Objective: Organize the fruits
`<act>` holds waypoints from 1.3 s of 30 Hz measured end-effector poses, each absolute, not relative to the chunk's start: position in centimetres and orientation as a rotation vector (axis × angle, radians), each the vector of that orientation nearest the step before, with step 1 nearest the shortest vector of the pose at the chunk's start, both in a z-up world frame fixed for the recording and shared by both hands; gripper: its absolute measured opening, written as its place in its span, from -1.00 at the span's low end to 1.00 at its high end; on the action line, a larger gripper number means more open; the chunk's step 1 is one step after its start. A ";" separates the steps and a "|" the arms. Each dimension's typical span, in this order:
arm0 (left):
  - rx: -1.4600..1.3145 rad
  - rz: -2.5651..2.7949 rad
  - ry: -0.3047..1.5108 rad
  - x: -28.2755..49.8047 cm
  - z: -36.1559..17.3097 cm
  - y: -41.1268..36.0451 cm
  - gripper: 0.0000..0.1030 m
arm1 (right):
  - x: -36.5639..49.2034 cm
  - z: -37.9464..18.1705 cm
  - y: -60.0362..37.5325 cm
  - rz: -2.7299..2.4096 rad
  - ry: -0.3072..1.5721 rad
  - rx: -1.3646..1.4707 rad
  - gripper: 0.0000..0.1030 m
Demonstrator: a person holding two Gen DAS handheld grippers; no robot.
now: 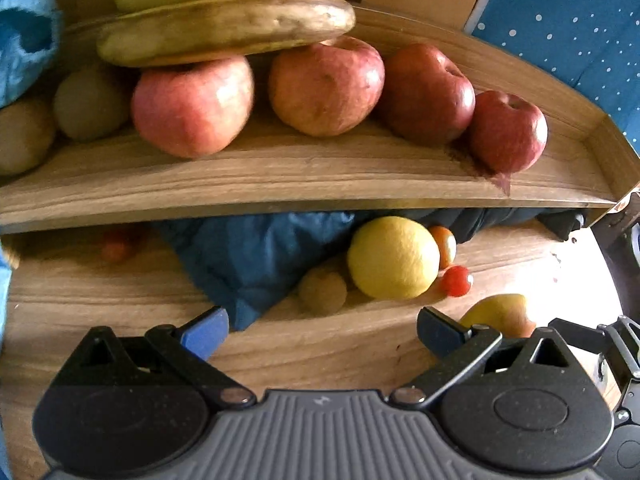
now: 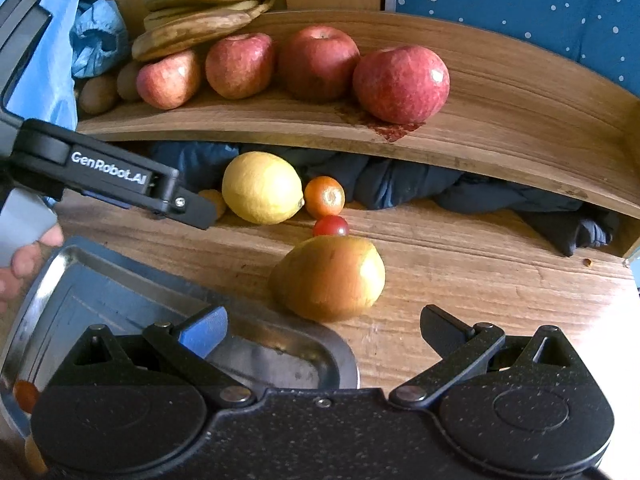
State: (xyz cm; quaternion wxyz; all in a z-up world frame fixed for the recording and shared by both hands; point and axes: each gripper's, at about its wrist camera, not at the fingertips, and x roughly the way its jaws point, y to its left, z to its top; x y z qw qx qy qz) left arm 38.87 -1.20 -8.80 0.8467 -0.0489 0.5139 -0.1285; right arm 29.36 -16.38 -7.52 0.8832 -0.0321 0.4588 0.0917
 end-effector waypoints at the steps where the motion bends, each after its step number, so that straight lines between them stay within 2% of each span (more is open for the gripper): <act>1: -0.105 -0.275 1.086 39.0 -8.9 -1.3 0.97 | 29.6 -7.6 -16.4 0.190 0.955 -0.063 0.99; 14: -0.133 -0.307 1.086 40.0 -10.7 -1.6 0.62 | 31.2 -8.8 -16.1 0.193 0.977 -0.044 0.99; 22: -0.134 -0.307 1.078 39.7 -11.0 -2.0 0.27 | 31.5 -9.2 -15.8 0.210 0.986 -0.042 0.99; 32: -0.141 -0.318 1.065 39.3 -10.4 -1.2 0.05 | 31.7 -9.3 -15.8 0.204 0.985 -0.040 0.98; 39: -0.137 -0.306 1.062 39.3 -10.4 -0.7 0.01 | 31.9 -9.3 -15.7 0.200 0.983 -0.043 0.98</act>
